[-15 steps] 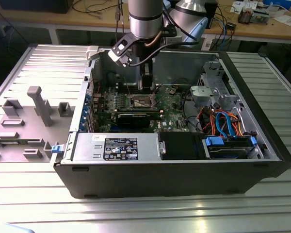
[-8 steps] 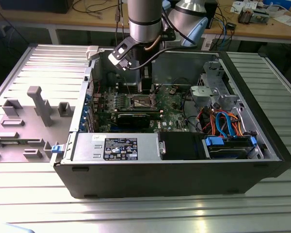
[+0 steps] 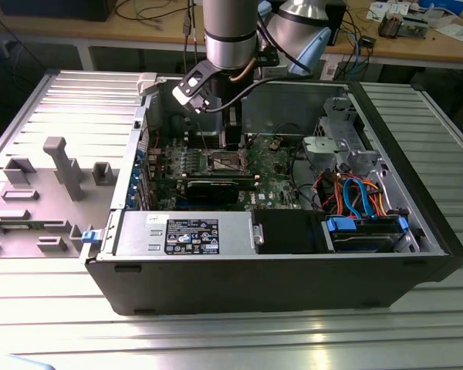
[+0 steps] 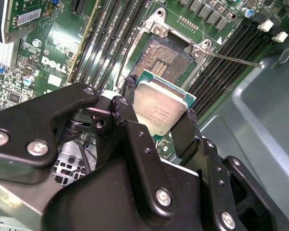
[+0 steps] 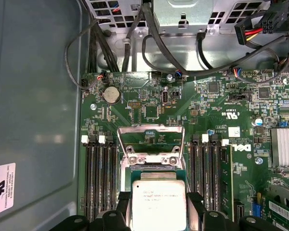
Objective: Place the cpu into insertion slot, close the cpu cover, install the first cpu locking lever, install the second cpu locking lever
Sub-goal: 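Place the cpu into insertion slot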
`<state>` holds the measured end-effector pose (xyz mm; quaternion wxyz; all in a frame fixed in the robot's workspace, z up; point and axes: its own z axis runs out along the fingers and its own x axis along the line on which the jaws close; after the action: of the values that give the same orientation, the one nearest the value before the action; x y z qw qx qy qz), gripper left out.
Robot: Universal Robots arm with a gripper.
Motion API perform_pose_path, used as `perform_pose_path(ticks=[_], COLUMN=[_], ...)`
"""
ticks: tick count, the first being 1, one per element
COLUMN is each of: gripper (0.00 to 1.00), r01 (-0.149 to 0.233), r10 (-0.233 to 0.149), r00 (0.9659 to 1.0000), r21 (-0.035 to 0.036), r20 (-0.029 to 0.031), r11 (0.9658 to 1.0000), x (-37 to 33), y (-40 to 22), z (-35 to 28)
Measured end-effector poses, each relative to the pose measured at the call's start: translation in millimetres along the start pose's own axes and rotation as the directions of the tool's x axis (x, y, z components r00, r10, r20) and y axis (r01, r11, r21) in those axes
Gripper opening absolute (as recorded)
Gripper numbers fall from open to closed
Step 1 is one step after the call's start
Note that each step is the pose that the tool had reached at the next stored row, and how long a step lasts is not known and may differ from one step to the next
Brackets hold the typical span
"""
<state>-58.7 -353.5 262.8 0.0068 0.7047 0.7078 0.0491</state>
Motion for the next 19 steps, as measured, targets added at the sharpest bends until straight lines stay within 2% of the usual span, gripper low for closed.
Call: perform_pose_path(ticks=[10,19], gripper=[0.55,0.55], r01=[0.000,0.000], r10=[0.000,0.000], r00=[1.0000,1.0000], r21=[0.0000,0.0001], r20=[0.0001,0.0001], r11=[1.0000,1.0000], x=[0.2,0.1], y=[-1.2,-1.2], z=[4.1,4.2])
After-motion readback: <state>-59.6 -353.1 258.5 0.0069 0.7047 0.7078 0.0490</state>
